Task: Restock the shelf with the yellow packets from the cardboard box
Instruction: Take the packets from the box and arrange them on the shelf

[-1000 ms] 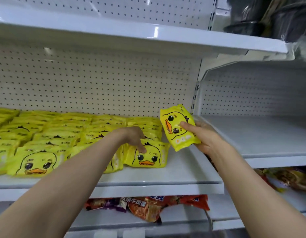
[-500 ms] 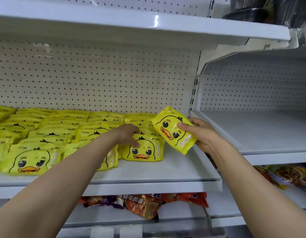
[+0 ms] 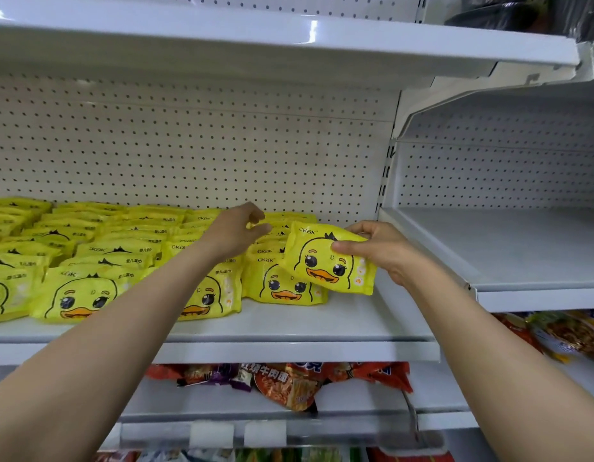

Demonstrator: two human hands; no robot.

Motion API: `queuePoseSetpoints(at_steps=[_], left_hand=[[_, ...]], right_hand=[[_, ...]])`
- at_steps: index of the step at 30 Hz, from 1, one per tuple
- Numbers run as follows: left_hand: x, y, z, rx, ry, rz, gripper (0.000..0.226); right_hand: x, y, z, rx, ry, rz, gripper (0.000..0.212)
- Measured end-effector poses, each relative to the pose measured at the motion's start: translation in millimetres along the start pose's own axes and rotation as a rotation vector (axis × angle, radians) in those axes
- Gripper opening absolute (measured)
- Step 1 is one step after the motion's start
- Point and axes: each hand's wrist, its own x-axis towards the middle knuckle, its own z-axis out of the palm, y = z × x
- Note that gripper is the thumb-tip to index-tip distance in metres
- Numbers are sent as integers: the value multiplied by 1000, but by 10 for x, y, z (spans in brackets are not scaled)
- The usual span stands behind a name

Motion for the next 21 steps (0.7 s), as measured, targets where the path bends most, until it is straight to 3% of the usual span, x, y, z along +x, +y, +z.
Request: queuePoseSetpoints(at_steps=[2, 5, 9, 14, 18, 21], left_hand=[[-38, 111, -98, -8, -20, 55, 43], [-126, 256, -135, 39, -226, 108, 56], [-207, 263, 33, 258, -411, 94, 69], [-252, 63, 174, 381, -445, 36, 70], [-231, -34, 209, 478, -437, -18, 74], [-212, -73, 216, 487, -429, -56, 74]], right_hand=[[10, -9, 67, -36, -45, -26, 33], [27, 24, 256, -70, -137, -54, 30], [31, 155, 530, -100, -221, -79, 35], [57, 317, 705, -216, -232, -96, 31], [51, 331, 773, -622, -125, -240, 49], [24, 312, 778, -753, -100, -366, 60]])
